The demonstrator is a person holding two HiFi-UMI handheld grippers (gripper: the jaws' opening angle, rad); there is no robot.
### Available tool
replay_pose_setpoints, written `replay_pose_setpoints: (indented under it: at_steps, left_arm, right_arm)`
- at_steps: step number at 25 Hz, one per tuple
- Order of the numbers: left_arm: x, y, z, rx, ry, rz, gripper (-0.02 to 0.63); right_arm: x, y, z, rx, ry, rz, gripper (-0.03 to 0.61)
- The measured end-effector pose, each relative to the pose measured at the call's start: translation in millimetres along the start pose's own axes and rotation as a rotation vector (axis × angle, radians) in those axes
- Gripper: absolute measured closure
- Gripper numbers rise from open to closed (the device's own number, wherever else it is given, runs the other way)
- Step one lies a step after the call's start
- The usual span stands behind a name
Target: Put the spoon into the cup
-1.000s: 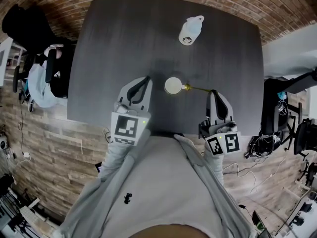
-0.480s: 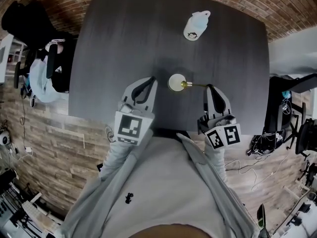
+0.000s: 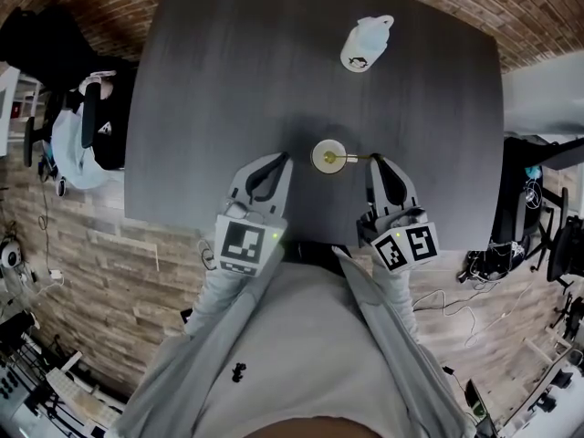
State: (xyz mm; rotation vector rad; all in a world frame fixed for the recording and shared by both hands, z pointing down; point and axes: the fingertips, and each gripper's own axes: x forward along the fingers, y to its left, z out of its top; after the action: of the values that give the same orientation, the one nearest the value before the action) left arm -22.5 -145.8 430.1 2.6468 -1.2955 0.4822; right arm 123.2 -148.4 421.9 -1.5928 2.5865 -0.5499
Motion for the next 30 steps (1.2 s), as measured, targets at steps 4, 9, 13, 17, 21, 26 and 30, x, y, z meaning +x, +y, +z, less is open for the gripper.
replay_pose_setpoints:
  at_steps: [4, 9, 13, 17, 21, 26, 30]
  left_arm:
    - [0.6, 4.9, -7.1, -0.006, 0.011, 0.005, 0.594]
    - [3.6, 5.9, -14.1, -0.012, 0.024, -0.004, 0.594]
    - [6.1, 4.7, -18.4, -0.015, 0.032, -0.011, 0.594]
    - [9.0, 4.2, -20.3, -0.019, 0.036, -0.019, 0.594]
    - [11.7, 2.5, -20.3, -0.017, 0.036, -0.025, 0.594]
    - [12.1, 1.4, -22.0, -0.016, 0.04, -0.029, 0.594]
    - [12.8, 0.2, -21.8, -0.015, 0.041, -0.025, 0.594]
  right_arm:
    - [7.4, -5.4, -15.4, 0.034, 0.023, -0.008, 0.558]
    - [14.6, -7.3, -30.1, 0.066, 0.048, -0.015, 0.558]
    - [16.9, -10.4, -42.8, 0.072, 0.073, -0.021, 0.558]
    - [19.9, -14.0, -51.4, 0.085, 0.086, -0.03, 0.558]
    - [22.5, -16.1, -59.2, 0.091, 0.103, -0.031, 0.558]
    - [21.4, -21.1, -66.1, 0.089, 0.115, -0.051, 0.558]
    - [20.8, -24.8, -66.8, 0.08, 0.126, -0.05, 0.558]
